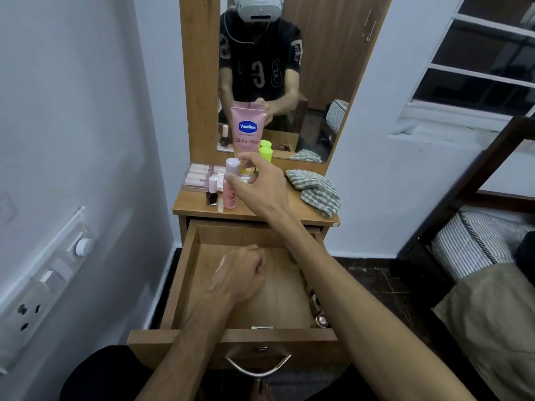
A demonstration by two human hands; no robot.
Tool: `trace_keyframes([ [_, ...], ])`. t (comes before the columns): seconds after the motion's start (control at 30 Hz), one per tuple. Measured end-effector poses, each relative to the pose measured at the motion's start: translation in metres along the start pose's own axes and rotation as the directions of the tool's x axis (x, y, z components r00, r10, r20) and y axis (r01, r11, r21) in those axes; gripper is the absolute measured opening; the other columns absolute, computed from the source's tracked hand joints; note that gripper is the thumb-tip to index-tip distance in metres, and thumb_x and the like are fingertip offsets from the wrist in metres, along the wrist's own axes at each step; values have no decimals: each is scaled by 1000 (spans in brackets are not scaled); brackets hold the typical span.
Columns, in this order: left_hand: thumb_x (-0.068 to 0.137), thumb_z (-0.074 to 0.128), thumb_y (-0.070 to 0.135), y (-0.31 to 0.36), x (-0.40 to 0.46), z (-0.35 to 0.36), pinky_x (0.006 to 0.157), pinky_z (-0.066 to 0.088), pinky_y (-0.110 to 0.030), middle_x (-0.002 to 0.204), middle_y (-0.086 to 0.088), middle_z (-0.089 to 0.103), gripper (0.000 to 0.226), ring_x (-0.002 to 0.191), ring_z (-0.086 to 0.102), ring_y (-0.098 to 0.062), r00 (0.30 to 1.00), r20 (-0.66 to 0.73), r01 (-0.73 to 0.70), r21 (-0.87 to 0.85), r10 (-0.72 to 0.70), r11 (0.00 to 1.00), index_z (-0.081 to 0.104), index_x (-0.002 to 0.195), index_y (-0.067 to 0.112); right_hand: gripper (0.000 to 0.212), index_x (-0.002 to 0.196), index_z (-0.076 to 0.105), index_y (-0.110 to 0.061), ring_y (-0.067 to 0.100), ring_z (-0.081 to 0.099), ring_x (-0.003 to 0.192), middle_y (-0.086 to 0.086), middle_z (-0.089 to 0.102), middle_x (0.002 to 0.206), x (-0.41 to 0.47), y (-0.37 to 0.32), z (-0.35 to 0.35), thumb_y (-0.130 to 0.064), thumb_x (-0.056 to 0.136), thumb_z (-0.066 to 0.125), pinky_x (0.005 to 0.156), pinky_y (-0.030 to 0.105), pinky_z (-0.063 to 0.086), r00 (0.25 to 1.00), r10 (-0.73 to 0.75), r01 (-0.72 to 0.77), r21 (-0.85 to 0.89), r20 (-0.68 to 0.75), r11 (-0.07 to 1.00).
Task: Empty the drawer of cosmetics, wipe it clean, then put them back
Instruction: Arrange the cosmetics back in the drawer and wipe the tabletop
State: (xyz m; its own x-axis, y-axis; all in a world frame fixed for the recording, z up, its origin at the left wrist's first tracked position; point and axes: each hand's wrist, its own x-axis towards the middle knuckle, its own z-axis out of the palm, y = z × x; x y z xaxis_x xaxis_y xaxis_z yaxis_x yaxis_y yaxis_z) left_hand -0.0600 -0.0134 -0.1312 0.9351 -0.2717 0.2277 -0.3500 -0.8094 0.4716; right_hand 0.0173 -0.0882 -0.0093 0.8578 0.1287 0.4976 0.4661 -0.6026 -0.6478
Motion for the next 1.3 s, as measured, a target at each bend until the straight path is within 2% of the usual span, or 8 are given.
trace_keyframes([
  [0.27,82,54,10,0,2,1,68,51,-31,85,5,58,11,74,57,-14,1000,-6,15,13,-15,1000,62,79,15,25,108,73,-26,5,66,78,-16,74,98,-3,6,-5,-33,84,78,75,34,59,999,43,-43,25,-12,999],
  [0.43,81,53,15,-1,3,-1,64,48,-29,83,5,59,10,73,58,-16,998,-36,57,103,-53,993,61,76,19,24,101,74,-24,4,65,78,-15,71,85,-24,20,-39,-34,80,80,71,26,58,993,102,-98,59,-66,993],
  [0.57,89,50,21,1,2,-1,69,53,-36,86,1,62,16,76,61,-21,994,-90,73,133,-61,988,64,81,17,17,89,75,-21,2,63,72,-12,69,75,-50,37,-69,-34,79,77,62,23,50,979,205,-202,-124,11,971],
  [0.67,87,51,21,4,1,-1,68,51,-37,91,-3,66,16,85,65,-29,996,-70,61,130,-52,990,65,84,15,19,78,75,-15,16,66,69,-1,70,70,-77,49,-76,-34,76,73,59,33,53,938,320,-256,-355,133,899],
  [0.77,83,51,21,8,-2,-1,73,55,-38,88,0,69,15,81,65,-24,1000,-2,19,86,-19,996,66,82,18,16,74,73,-10,25,67,72,6,71,71,-99,57,-71,-25,73,68,65,38,58,878,418,-263,-493,234,829],
  [0.87,84,51,25,8,-3,-2,75,55,-34,85,4,68,14,78,62,-15,998,59,13,76,-17,997,65,81,23,15,64,59,-9,24,59,65,5,62,63,-112,64,-63,-20,72,66,52,30,44,836,460,-248,-543,297,802],
  [1.13,86,56,28,9,-3,0,67,40,-21,83,7,63,8,75,57,-10,994,102,21,73,-28,997,58,78,28,27,77,47,-18,15,48,67,-4,45,70,-129,64,-47,-27,88,70,55,25,33,821,433,-81,-674,373,734],
  [1.3,85,55,26,8,-2,-1,71,53,-30,81,3,64,10,75,60,-15,992,124,28,62,-35,998,62,79,22,22,84,49,-15,21,53,78,4,54,87,-125,55,-48,-21,87,70,62,28,40,804,429,-31,-691,412,722],
])
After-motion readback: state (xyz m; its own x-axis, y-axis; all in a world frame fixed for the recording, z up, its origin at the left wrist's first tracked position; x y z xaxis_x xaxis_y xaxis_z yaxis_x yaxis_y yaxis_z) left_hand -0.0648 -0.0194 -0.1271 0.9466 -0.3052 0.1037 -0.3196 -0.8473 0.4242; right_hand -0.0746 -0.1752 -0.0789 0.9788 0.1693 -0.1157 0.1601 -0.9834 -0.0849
